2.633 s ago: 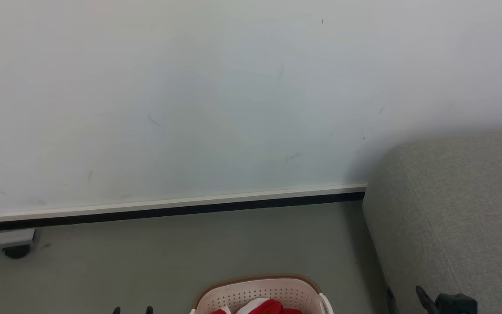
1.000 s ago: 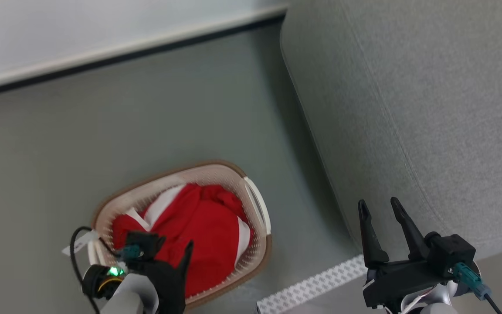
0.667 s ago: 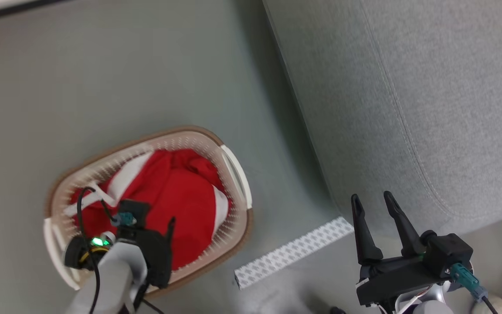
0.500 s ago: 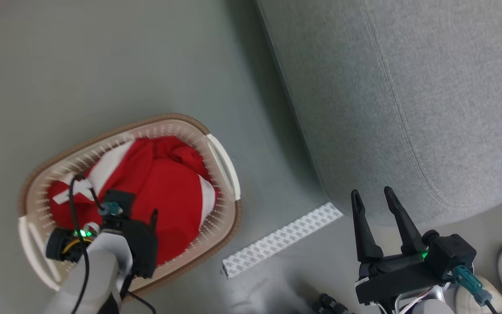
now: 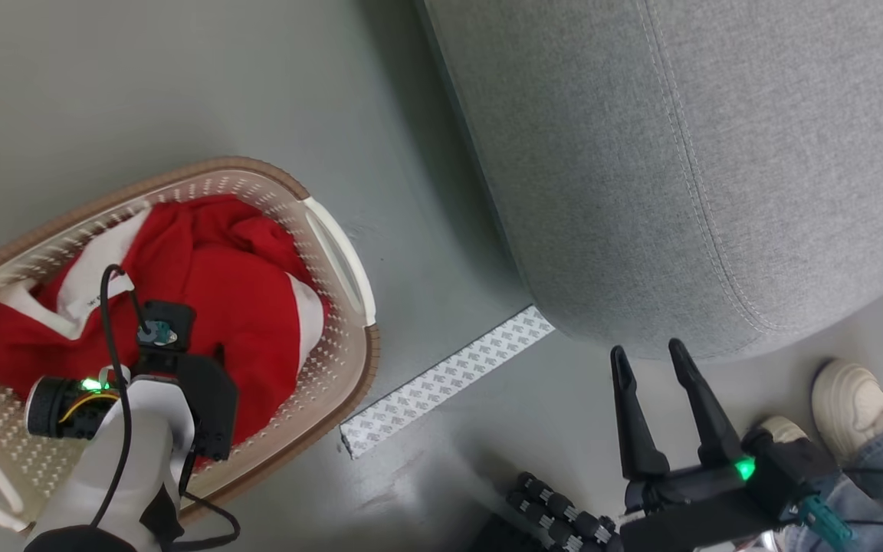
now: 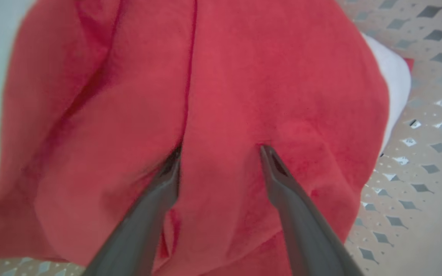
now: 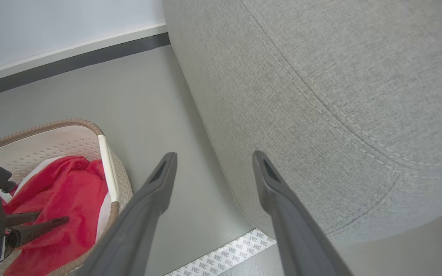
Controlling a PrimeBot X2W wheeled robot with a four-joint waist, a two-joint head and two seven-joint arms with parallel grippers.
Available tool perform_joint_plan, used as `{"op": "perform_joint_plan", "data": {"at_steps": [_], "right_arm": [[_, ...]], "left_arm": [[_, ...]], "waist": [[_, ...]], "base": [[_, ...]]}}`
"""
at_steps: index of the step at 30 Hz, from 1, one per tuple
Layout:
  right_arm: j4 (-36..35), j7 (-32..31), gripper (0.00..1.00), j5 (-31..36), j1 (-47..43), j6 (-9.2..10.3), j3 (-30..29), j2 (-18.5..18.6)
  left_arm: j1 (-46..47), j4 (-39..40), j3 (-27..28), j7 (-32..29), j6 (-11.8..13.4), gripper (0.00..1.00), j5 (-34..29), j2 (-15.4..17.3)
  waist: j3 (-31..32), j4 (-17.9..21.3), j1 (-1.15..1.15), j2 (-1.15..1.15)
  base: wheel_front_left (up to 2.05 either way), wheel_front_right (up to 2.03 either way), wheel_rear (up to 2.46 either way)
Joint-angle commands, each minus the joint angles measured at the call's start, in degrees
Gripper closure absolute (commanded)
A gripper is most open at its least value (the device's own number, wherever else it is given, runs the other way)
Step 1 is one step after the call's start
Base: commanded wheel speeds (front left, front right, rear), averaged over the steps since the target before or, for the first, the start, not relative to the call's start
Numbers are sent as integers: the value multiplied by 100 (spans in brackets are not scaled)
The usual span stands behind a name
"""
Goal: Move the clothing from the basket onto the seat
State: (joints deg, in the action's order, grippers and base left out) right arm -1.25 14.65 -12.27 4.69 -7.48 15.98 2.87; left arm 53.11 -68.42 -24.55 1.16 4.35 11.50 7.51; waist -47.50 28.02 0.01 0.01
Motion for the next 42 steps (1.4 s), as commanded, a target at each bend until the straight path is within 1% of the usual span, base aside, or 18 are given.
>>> {"op": "perform_joint_plan", "data": {"at_steps": [1, 2, 6, 7, 9, 11, 16, 17, 19, 24, 26, 28, 34, 39, 42], "right_arm": [[-28, 38, 0, -60, -120, -2, 0, -16], [-35, 41, 0, -82, -132, -2, 3, -16], [42, 47, 0, -160, -66, -2, 72, -17], [58, 48, 0, -186, -9, -2, 88, -16], [126, 49, 0, -188, 67, -2, 88, -13], [219, 43, 0, -146, 122, -2, 51, -13], [491, 44, 0, 48, 334, -2, 32, -11], [491, 44, 0, 48, 334, -2, 32, -11], [561, 44, 0, 240, 413, -2, 79, -11], [849, -84, 0, 689, 507, -1, 64, 2], [903, -138, 0, 792, 437, -1, 60, 1], [879, -209, 0, 883, 369, -1, 14, 3], [801, -608, 0, 938, 144, -1, 22, 1], [774, -1011, 0, 899, -165, -1, 62, 9], [667, -1221, 0, 866, -300, -1, 30, 26]], "left_arm": [[18, -60, -38, -26, -46, 0, -15, 55], [26, -76, -60, -32, -82, 100, -14, 63], [61, -122, -86, -48, -280, 100, 60, 99], [43, -131, -85, -15, -290, 100, 73, 106], [-40, -106, -52, 101, -326, 100, 151, 51], [-220, -99, -8, 209, -402, 100, 264, -80], [-409, 51, -150, 438, -593, 100, 301, -314], [-409, 51, -150, 438, -593, 100, 301, -314], [-368, 133, -410, 438, -684, 100, 88, -370], [-434, 450, -518, 502, -883, 100, 301, -454], [-558, 571, -537, 525, -841, 100, 431, -474], [-652, 877, -625, 498, -837, 100, 668, -481], [-1099, 2023, -1107, 337, -600, 100, 1508, -477], [-1275, 2759, -1544, 204, -314, 100, 2048, -472], [-1149, 3105, -1704, 165, -123, 100, 2227, -469]], "waist": [[-42, 58, -1, -1], [-44, 61, -1, -1], [-37, 88, -1, -1], [-15, 101, -1, -1], [97, 62, -1, -1], [304, -26, -1, -1], [957, -406, -1, -1], [957, -406, -1, -1], [1226, -593, -1, -1], [2118, -1069, -1, -1], [2557, -1261, -1, -1], [2911, -1432, -1, -1], [3964, -1836, -1, -1], [4775, -2119, -1, -1], [4971, -2272, -1, -1]], "base": [[0, 0, 0], [0, 0, 0], [0, 0, 0], [0, 0, 0], [0, 0, 0], [0, 0, 0], [0, 0, 0], [0, 0, 0], [0, 0, 0], [0, 0, 0], [0, 0, 0], [0, 0, 0], [0, 0, 0], [0, 0, 0], [0, 0, 0]]}}
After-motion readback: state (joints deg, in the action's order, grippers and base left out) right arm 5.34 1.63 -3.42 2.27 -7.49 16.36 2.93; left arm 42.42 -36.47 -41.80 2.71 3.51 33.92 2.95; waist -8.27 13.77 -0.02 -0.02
